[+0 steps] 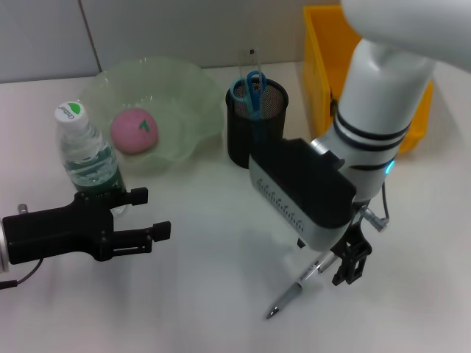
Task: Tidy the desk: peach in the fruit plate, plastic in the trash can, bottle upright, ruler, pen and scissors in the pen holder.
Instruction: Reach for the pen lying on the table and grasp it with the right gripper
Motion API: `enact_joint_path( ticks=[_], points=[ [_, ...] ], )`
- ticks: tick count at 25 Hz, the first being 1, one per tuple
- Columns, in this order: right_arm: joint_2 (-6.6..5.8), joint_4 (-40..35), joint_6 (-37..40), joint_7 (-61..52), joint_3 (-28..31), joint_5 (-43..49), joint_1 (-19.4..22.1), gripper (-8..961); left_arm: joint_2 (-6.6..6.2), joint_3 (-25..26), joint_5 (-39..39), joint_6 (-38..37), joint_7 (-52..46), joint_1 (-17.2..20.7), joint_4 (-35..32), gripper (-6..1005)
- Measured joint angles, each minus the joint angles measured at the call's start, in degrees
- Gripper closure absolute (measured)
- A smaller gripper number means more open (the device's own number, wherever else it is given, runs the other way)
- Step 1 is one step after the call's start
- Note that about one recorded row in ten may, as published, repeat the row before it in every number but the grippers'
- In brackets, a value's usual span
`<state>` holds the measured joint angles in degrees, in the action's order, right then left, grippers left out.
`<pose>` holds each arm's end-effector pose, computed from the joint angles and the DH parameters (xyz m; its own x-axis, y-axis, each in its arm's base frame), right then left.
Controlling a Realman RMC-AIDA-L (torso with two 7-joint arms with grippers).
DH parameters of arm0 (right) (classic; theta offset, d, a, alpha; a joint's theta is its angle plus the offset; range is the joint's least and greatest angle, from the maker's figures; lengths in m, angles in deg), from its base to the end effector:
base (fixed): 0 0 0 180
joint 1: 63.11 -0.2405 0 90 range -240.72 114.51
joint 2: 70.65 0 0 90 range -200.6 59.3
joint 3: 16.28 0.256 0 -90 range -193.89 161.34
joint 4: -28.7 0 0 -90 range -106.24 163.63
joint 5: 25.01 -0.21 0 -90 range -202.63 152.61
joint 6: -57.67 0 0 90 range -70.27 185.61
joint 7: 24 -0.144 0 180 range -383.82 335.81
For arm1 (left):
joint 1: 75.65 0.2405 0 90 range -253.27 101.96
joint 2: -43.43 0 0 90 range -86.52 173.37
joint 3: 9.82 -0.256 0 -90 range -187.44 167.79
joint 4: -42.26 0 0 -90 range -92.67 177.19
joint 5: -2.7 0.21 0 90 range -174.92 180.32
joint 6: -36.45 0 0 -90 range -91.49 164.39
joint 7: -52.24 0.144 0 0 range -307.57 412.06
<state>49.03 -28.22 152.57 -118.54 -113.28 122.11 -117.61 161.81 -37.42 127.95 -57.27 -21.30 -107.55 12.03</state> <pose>0.1358 0.3448 -0.0674 0.6633 0.4939 0.5622 0.3233 -0.8667 0.3800 -0.2783 0.3118 -0.0084 0.7725 0.3778 0.5103 0.4770 -0.8758 -0.0738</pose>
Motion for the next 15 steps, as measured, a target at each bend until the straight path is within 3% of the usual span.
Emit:
enact_joint_path(
  ticks=[9, 15],
  points=[
    [0.11, 0.19, -2.88, -0.18, -5.98, -2.66, -0.4, 222, -0.05, 0.01, 0.0, -0.09, -0.02, 0.24, -0.01, 261],
    [0.14, 0.24, -4.17, -0.27, -6.84, -3.02, -0.11, 239, -0.08, 0.11, 0.0, -0.17, -0.02, 0.46, -0.01, 263]
  ],
)
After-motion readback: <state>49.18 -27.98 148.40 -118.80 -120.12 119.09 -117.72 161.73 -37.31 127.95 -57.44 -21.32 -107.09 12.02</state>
